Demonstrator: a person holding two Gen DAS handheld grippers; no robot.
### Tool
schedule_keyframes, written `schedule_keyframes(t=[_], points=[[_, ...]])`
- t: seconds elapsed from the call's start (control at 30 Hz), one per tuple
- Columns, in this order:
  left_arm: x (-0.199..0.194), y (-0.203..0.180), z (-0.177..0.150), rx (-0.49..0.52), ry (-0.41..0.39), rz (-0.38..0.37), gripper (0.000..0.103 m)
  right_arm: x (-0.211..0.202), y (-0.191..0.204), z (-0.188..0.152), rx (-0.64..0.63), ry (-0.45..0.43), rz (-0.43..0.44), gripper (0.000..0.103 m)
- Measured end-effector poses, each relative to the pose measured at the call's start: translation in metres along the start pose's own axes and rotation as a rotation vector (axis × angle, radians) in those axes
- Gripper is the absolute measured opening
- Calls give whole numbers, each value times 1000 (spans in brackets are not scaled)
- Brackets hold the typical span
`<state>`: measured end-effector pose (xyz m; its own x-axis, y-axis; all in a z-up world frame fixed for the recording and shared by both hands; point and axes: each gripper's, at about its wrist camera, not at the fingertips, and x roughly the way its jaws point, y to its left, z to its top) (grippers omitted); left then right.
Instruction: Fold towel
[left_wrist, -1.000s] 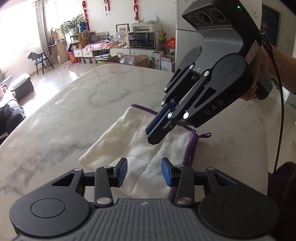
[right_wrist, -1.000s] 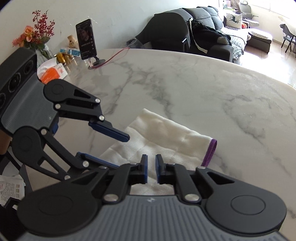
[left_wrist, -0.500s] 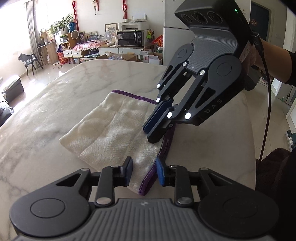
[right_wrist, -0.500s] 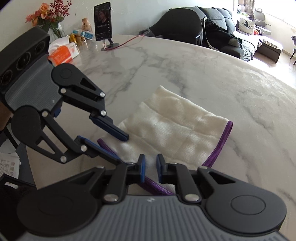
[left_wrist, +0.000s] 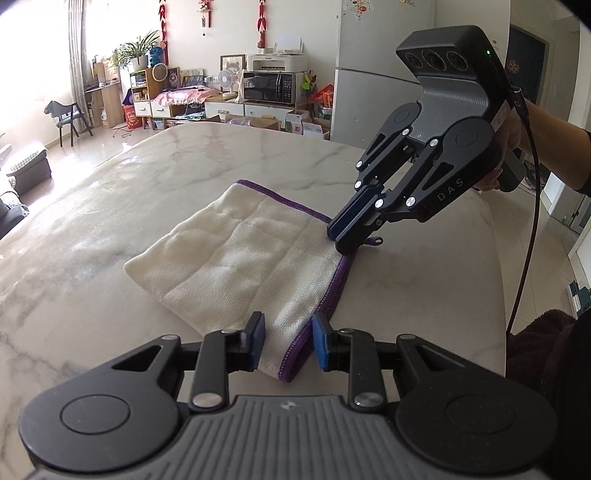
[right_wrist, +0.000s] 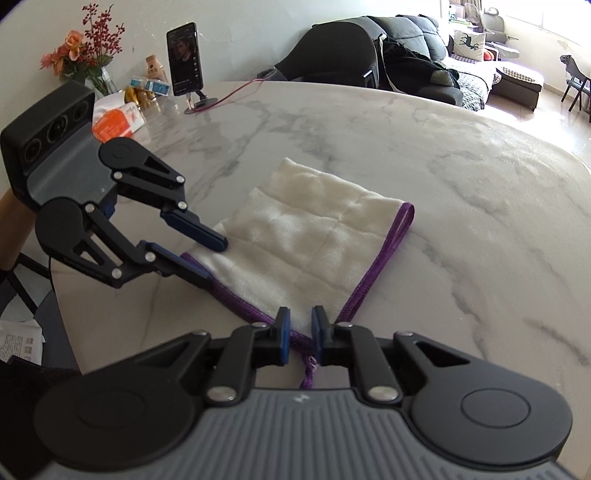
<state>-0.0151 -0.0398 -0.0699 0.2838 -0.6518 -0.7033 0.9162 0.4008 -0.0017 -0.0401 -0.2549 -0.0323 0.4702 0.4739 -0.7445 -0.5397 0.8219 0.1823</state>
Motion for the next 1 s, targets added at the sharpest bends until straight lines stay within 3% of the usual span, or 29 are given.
schedule_keyframes(t=[0.17,0.37,0.47,0.53,0.63,0.77,0.87,1.0], points=[[-2,0,2,-7,-2,13,29,-2,-1,1,22,8,-9,17],[-17,-10,5,-10,-7,61,30,-8,0,4,35,7,-29,29],[-25,-14,7,-38,-10,85,40,-12,2,7,43,4,-40,35],[-30,-16,10,-95,-7,111,51,-15,6,9,51,0,-53,45],[-37,-18,15,-172,12,135,53,-20,12,12,62,-4,-71,61],[-45,-21,20,-236,26,166,60,-25,17,15,72,-7,-87,67],[-51,-21,24,-278,24,192,70,-28,19,16,93,-5,-111,75],[-61,-19,30,-362,32,253,86,-35,18,17,148,-12,-156,94]])
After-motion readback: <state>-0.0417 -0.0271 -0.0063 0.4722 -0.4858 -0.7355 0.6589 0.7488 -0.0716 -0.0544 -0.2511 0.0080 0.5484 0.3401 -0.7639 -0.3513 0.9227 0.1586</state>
